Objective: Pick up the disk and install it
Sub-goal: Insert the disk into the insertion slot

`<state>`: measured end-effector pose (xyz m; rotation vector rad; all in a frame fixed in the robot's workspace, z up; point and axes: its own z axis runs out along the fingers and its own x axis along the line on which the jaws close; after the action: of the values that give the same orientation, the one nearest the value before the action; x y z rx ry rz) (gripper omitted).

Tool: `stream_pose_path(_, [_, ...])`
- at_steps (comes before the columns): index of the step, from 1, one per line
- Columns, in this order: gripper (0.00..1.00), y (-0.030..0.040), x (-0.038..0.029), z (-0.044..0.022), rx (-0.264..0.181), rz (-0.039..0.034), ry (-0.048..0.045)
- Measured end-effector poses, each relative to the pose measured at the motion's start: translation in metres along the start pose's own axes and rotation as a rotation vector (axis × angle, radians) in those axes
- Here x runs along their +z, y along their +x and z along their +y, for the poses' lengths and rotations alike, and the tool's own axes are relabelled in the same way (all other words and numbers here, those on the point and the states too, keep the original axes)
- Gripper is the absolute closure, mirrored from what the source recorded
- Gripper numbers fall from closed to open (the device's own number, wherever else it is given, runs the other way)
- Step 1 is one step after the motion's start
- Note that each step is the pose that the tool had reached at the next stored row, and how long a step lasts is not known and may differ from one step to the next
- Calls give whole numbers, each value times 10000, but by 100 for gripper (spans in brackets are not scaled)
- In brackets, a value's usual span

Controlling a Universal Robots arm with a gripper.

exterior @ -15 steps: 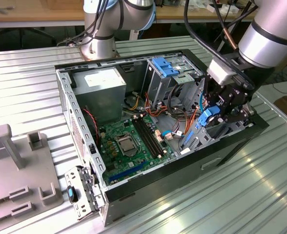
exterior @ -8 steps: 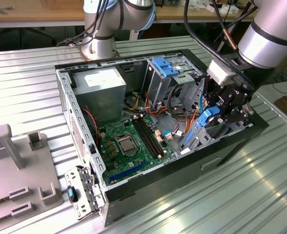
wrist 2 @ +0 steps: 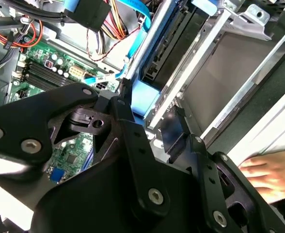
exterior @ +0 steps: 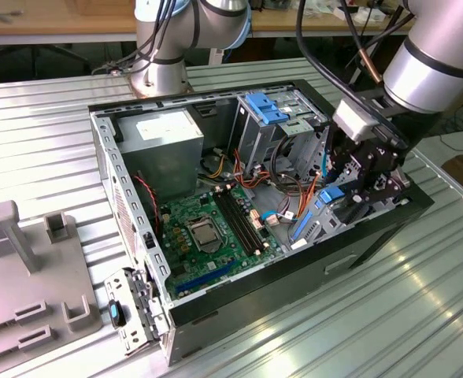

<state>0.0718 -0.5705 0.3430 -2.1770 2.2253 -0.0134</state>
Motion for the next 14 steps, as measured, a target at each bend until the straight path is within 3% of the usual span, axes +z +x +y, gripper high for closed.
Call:
stream_pose_path(6, [51, 0, -21, -1, 0, 0, 0])
stream_pose_path(8, [70, -1, -62, -2, 0, -1, 0])
stream_pose_path(9, [70, -1, -62, -2, 0, -4, 0])
stream_pose_path(12, [88, -1, -65, -2, 0, -1, 0])
stream_pose_path(14, [89, -1, -65, -2, 0, -3, 0])
